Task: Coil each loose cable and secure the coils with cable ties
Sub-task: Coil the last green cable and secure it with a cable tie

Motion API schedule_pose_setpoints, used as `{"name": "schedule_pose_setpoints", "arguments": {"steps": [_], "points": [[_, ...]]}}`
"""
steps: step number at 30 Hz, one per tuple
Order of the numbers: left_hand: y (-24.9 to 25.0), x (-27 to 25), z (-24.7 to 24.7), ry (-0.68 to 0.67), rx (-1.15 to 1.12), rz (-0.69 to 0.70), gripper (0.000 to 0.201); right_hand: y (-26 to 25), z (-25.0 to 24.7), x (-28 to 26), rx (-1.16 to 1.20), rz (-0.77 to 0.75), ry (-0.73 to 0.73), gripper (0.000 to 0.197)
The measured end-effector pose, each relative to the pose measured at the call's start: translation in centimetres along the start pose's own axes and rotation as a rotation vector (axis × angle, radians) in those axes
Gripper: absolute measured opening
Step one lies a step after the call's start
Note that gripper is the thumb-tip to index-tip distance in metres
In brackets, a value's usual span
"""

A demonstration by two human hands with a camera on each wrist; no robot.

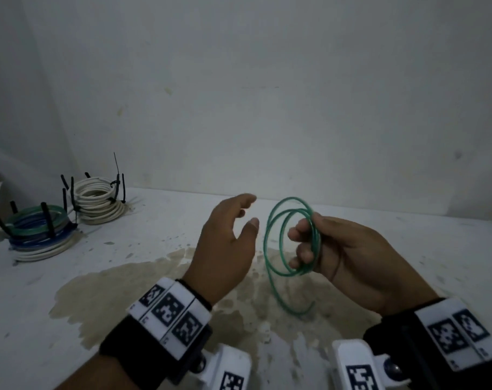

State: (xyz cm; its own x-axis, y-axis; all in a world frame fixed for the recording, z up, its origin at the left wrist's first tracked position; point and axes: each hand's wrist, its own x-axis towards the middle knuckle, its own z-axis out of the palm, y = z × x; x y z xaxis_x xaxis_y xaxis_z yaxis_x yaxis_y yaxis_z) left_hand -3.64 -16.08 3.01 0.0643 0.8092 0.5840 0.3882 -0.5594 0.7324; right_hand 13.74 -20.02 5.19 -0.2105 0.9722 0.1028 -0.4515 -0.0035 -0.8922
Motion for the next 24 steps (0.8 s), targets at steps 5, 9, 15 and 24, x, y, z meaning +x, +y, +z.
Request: {"name": "schedule_pose_setpoints", "arguments": {"steps": [5, 9, 15, 24], "points": [[-0.2, 1.0, 1.6, -0.322, -0.217, -0.167, 0.044, -0.5, -0.8, -0.9, 0.079, 0.097, -0.069, 0.033], [0.0, 1.4, 2.4, -0.362, -0.534, -0.301, 0.031, -1.0, -1.9, -1.2, 0.123, 0.097, -0.048, 0.036], [-0.2, 0.9, 3.3, -0.468, -0.704, -0.335, 0.017, -1.3, -3.1, -0.9, 0.228, 0.067, 0.092, 0.036], [-0.3, 0.8, 3.7, -0.514, -0.934, -0.518, 0.028, -0.6, -3.2, -0.8, 0.314, 0.043, 0.096, 0.034]]}}
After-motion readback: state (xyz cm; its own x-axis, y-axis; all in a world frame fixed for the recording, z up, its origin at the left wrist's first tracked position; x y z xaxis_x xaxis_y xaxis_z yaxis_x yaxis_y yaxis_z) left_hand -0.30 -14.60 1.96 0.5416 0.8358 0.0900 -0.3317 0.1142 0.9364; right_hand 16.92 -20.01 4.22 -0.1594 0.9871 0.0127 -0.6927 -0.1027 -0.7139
